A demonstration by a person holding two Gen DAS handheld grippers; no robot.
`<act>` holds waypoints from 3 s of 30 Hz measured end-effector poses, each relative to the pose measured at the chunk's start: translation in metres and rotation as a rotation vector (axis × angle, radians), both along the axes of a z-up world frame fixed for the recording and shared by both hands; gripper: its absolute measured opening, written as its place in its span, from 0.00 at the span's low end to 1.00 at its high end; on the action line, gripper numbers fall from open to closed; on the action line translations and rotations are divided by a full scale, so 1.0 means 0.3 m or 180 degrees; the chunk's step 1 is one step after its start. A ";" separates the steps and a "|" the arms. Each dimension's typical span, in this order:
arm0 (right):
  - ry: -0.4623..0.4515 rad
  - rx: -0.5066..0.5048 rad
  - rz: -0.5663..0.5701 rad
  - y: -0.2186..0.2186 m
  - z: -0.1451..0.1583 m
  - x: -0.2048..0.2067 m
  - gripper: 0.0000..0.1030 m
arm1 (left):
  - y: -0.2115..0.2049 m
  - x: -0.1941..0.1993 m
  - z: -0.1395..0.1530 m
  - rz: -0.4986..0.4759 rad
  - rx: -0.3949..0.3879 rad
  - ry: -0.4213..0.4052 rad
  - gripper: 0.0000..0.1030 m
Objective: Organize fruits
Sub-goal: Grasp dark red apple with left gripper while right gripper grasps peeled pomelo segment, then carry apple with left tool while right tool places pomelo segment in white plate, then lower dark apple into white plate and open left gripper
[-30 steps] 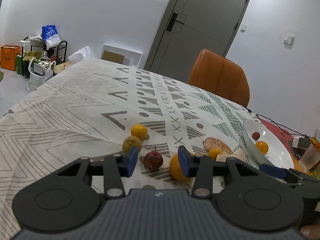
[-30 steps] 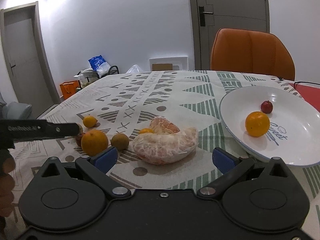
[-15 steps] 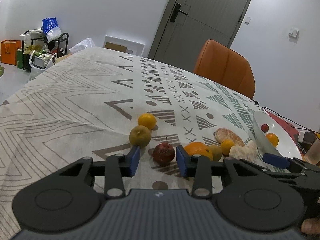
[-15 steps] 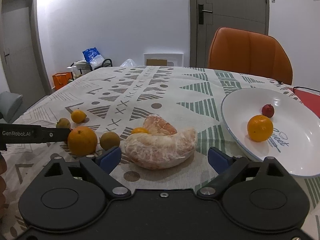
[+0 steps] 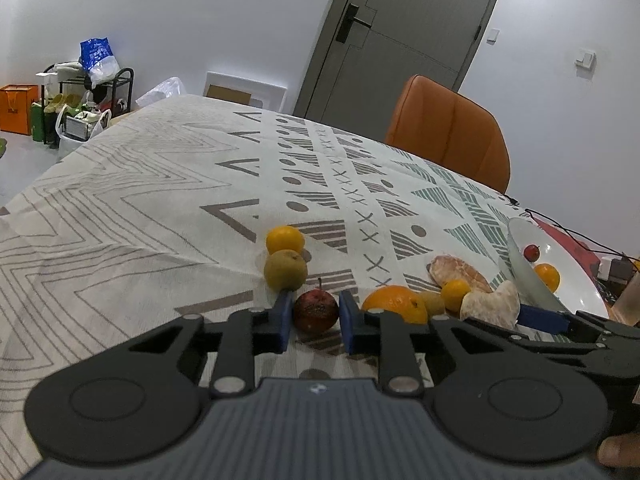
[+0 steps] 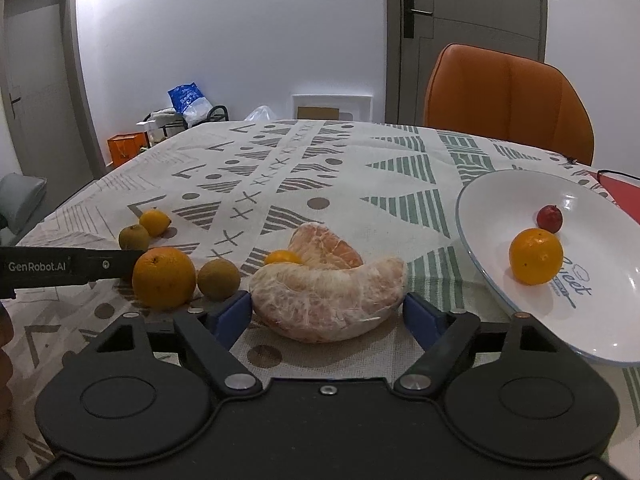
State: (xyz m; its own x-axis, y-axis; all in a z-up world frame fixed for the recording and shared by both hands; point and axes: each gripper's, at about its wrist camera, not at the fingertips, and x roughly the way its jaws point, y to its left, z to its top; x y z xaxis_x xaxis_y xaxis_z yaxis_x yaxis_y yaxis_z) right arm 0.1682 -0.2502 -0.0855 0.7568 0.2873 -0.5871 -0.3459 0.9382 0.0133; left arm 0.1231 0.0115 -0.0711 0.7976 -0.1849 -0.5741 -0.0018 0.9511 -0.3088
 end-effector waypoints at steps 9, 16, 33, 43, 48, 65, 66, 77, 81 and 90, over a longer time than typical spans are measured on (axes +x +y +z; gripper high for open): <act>-0.0114 0.0073 0.0005 -0.022 0.035 -0.050 0.76 | -0.004 -0.034 0.038 0.0021 0.0014 -0.0081 0.23; -0.0271 0.0132 -0.0038 -0.051 0.084 -0.094 0.76 | -0.023 -0.059 0.081 -0.0003 0.0040 -0.0178 0.23; -0.0439 0.0397 -0.0281 -0.226 0.118 -0.126 0.76 | -0.223 -0.040 0.151 -0.0249 0.0255 -0.0327 0.23; -0.0479 0.0506 -0.0449 -0.340 0.113 -0.132 0.76 | -0.345 -0.012 0.156 -0.0416 0.0364 -0.0311 0.23; -0.0515 0.0536 -0.0525 -0.382 0.113 -0.133 0.76 | -0.404 0.009 0.158 -0.0509 0.0428 -0.0306 0.23; -0.0498 0.0606 -0.0831 -0.534 0.089 -0.104 0.77 | -0.568 0.067 0.167 -0.0771 0.0514 -0.0326 0.23; -0.0504 0.0602 -0.0841 -0.541 0.090 -0.101 0.77 | -0.577 0.070 0.169 -0.0784 0.0514 -0.0330 0.23; -0.0608 0.0507 -0.0938 -0.595 0.110 -0.113 0.85 | -0.695 0.107 0.197 -0.0983 0.0543 -0.0399 0.23; -0.0620 0.0530 -0.0964 -0.622 0.113 -0.134 0.85 | -0.744 0.108 0.197 -0.1072 0.0546 -0.0412 0.23; -0.0577 0.0584 -0.1057 -0.674 0.103 -0.173 0.86 | -0.813 0.132 0.188 -0.1177 0.0529 -0.0396 0.23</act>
State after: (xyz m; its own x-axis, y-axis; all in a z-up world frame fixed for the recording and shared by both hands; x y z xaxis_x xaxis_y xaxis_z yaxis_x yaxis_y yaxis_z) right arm 0.1163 -0.4523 -0.0545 0.9123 0.0976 -0.3977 -0.0370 0.9869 0.1572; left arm 0.1626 -0.2325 -0.0148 0.7600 -0.3846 -0.5238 0.3765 0.9176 -0.1275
